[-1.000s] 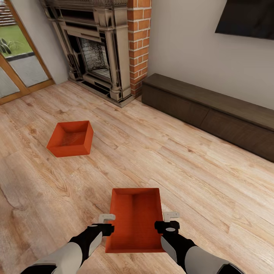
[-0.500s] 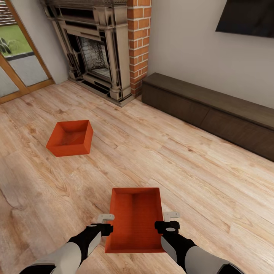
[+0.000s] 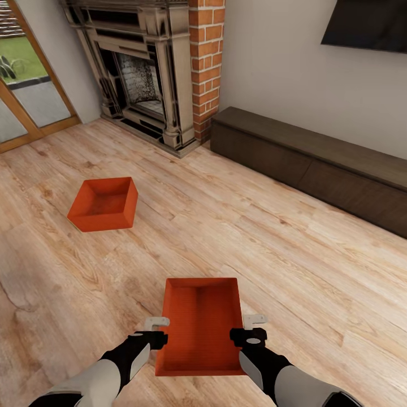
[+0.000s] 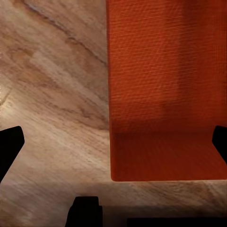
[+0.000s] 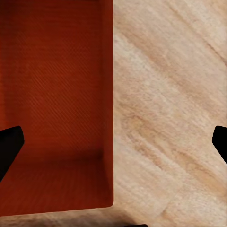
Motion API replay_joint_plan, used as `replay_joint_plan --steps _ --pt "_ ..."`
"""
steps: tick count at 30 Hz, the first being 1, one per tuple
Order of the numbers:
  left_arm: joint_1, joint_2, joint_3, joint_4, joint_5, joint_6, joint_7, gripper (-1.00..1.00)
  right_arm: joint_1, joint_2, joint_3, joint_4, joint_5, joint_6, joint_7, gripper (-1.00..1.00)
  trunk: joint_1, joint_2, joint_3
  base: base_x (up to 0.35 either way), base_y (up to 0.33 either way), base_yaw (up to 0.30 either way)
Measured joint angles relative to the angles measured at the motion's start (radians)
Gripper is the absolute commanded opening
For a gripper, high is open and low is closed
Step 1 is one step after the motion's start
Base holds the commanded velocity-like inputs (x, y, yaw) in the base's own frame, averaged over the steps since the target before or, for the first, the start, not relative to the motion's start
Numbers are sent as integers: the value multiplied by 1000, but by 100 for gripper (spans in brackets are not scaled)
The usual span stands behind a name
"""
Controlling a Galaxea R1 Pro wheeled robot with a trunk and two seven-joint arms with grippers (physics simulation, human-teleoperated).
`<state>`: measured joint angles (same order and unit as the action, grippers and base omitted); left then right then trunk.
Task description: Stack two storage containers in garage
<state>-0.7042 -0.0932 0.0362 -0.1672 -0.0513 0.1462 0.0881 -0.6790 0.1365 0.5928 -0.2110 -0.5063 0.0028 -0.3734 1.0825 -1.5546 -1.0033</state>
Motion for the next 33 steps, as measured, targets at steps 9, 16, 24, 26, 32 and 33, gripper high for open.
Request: replay_joint_plan --steps 9,16,24,26,32,33 --pt "0 1 1 -1 1 0 -1 100 0 -1 0 0 1 0 0 100 0 0 0 0 0 0" --pt "0 3 3 -2 1 0 -1 100 0 -1 0 0 1 0 0 100 23 -42 -19 0 0 0" --pt "0 3 3 -4 1 0 -1 100 0 -1 0 0 1 0 0 100 54 -98 -44 0 0 0" --pt "0 3 3 -5 1 0 -1 100 0 -1 0 0 1 0 0 100 61 -112 -50 0 0 0" --pt "0 3 3 -8 1 0 -1 100 0 0 0 0 1 0 0 100 84 -154 -69 0 0 0" --pt "0 4 3 -9 1 0 0 100 0 0 0 0 1 0 0 100 88 -161 -72 0 0 0"
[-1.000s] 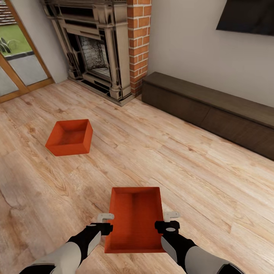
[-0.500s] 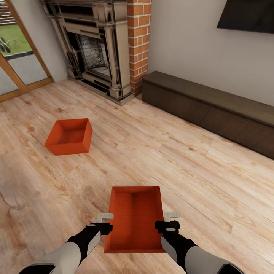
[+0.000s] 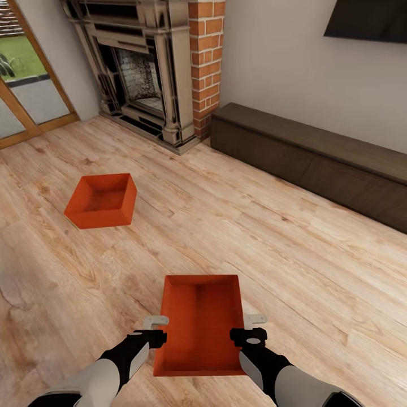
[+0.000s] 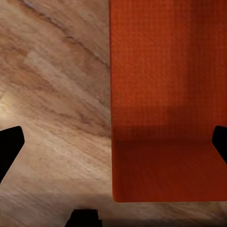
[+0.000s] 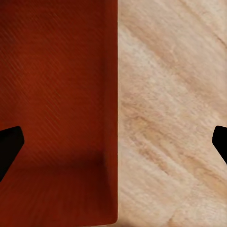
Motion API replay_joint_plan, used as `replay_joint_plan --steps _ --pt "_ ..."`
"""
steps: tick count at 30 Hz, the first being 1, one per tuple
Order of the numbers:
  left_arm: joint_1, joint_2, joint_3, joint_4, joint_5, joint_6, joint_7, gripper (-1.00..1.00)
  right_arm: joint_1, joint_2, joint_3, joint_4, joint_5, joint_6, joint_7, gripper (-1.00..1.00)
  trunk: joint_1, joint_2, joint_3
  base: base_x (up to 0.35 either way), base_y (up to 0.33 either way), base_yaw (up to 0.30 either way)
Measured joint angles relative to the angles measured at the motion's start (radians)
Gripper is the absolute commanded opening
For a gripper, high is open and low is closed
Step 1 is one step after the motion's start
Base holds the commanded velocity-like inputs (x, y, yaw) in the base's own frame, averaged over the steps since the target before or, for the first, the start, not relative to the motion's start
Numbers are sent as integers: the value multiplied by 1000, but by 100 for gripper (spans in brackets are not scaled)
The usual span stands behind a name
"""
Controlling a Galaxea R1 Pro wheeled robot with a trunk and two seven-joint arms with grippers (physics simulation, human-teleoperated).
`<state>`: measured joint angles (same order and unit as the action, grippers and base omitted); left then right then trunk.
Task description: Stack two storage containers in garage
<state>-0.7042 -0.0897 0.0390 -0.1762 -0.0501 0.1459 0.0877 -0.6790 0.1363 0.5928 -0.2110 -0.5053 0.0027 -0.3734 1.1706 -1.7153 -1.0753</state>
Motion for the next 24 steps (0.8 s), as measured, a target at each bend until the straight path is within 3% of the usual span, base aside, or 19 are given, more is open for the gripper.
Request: replay_joint_plan --steps 24 --pt "0 6 3 -1 1 0 -1 100 0 1 0 29 -4 6 0 100 92 -168 -75 0 0 0"
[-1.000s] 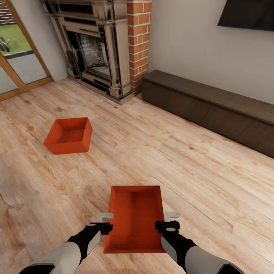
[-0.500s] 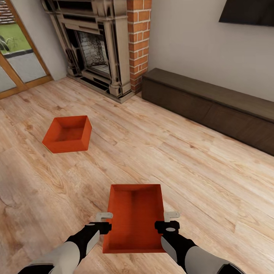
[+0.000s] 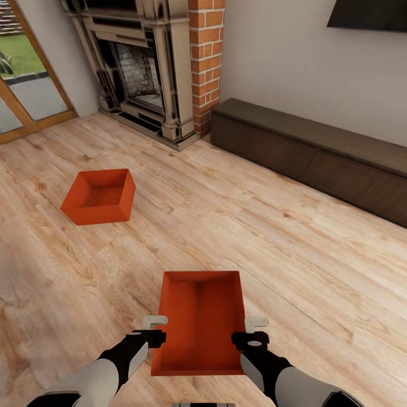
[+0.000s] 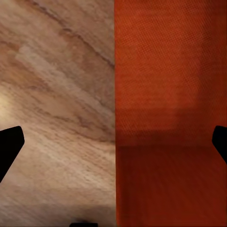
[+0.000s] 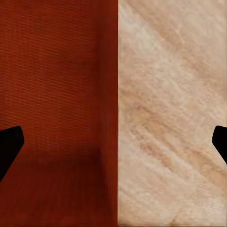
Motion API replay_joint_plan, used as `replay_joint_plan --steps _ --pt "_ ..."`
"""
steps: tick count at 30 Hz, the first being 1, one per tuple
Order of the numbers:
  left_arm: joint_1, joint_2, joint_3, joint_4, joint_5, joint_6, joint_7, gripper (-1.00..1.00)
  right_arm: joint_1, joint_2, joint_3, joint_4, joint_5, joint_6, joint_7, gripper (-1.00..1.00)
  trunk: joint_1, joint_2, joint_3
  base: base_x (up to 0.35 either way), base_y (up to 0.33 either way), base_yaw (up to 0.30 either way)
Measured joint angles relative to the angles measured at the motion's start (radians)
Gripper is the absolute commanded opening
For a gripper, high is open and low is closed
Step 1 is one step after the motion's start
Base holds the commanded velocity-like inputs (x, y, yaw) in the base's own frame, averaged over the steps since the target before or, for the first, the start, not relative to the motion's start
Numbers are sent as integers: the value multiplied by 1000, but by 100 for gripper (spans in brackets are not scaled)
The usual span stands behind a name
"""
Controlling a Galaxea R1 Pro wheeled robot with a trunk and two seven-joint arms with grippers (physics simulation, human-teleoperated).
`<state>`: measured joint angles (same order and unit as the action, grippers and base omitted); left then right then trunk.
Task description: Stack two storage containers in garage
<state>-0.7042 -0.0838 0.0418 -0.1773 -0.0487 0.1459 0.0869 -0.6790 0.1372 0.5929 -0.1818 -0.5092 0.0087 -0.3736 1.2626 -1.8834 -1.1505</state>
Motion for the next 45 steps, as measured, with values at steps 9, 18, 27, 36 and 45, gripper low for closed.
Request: replay_joint_plan --steps 9,18,27,36,45 --pt "0 0 0 0 0 0 1 100 0 1 0 16 1 -4 0 100 35 -63 -28 0 0 0" --pt "0 0 0 0 0 0 2 100 0 0 0 17 2 -5 0 100 42 -77 -35 0 0 0" --pt "0 -1 0 0 0 0 3 100 0 -2 0 17 4 -5 0 100 42 -77 -35 0 0 0" --pt "0 -2 0 0 0 0 1 100 0 -3 0 17 4 -5 0 100 61 -112 -50 0 0 0" --pt "0 0 0 0 0 0 2 100 0 -4 0 17 5 -5 0 100 96 -175 -78 0 0 0"
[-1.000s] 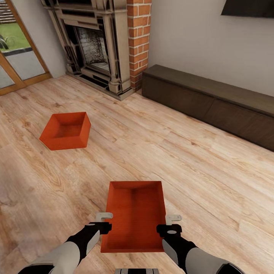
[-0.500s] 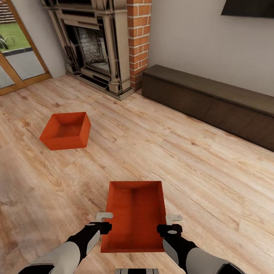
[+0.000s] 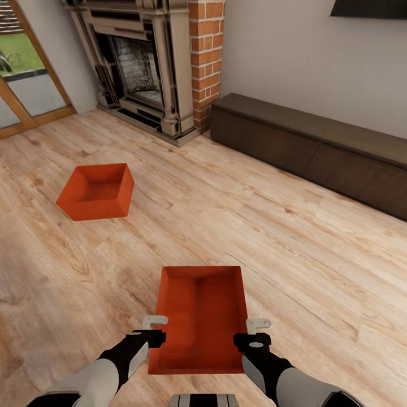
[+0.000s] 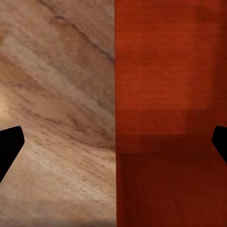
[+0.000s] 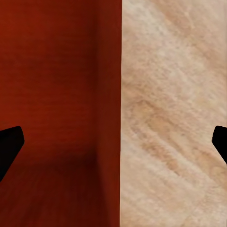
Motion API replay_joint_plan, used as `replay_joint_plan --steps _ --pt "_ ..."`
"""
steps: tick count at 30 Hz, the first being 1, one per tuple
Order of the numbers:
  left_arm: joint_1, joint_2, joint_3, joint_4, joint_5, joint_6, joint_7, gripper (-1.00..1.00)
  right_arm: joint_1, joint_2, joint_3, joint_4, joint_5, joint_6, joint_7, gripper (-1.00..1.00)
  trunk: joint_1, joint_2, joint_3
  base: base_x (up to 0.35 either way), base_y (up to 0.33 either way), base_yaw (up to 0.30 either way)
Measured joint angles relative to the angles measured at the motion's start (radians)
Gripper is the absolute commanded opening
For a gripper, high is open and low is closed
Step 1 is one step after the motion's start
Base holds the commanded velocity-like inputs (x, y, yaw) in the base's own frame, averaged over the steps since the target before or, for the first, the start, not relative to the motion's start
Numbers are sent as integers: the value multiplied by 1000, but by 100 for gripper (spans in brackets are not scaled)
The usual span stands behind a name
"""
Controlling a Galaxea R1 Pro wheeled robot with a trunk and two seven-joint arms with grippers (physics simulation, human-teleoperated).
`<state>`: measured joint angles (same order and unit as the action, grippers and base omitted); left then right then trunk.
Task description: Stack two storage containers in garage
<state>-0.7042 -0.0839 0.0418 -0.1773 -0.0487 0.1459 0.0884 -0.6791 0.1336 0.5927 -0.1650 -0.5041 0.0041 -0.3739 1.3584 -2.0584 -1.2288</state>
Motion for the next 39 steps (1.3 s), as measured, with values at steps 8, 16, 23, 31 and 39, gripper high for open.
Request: replay_joint_plan --steps 8,16,23,31,39 --pt "0 0 0 0 0 0 1 100 0 -2 0 0 0 0 0 100 31 -56 -25 0 0 0" --pt "0 0 0 0 0 0 1 100 0 -4 1 0 1 -1 0 100 58 -105 -47 0 0 0" --pt "0 0 0 0 0 0 3 100 0 -5 2 0 1 0 0 100 58 -105 -47 0 0 0" --pt "0 0 0 0 0 0 3 100 0 -6 2 0 0 0 0 100 84 -154 -69 0 0 0" --pt "0 0 0 0 0 0 3 100 0 -6 2 0 0 0 0 100 100 -182 -82 0 0 0"
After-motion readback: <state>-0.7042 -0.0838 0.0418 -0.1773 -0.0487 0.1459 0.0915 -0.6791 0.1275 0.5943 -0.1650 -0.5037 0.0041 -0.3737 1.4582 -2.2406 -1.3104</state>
